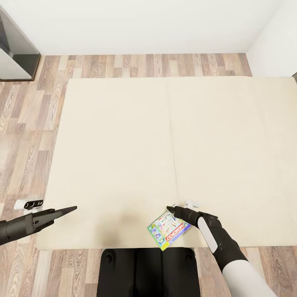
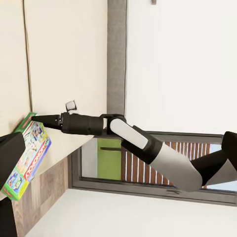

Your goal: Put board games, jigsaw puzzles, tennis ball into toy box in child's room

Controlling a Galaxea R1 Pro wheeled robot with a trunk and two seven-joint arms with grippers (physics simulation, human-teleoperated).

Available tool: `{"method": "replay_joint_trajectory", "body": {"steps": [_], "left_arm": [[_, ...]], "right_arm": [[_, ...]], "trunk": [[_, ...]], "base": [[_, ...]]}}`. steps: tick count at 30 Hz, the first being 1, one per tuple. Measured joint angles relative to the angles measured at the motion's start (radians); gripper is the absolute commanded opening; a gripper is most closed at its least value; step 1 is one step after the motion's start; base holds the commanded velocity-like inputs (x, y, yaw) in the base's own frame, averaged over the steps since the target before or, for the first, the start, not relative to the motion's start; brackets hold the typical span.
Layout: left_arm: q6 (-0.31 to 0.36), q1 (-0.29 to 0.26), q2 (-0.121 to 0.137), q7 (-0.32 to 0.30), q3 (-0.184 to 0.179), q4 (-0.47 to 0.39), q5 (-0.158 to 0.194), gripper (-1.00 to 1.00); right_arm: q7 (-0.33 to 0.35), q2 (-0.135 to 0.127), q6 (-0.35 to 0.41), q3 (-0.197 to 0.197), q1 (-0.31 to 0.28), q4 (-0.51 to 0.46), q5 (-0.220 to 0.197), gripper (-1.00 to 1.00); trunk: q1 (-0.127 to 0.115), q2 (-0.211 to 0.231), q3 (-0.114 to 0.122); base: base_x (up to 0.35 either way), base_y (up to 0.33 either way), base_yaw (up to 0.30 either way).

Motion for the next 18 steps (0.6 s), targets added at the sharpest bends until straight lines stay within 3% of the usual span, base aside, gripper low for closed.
{"method": "replay_joint_trajectory", "body": {"steps": [18], "left_arm": [[0.000,0.000,0.000,0.000,0.000,0.000,0.000,1.00]], "right_arm": [[-0.001,0.000,0.002,0.000,0.000,0.000,0.000,1.00]], "trunk": [[0.000,0.000,0.000]], "base": [[0.000,0.003,0.000]]}}
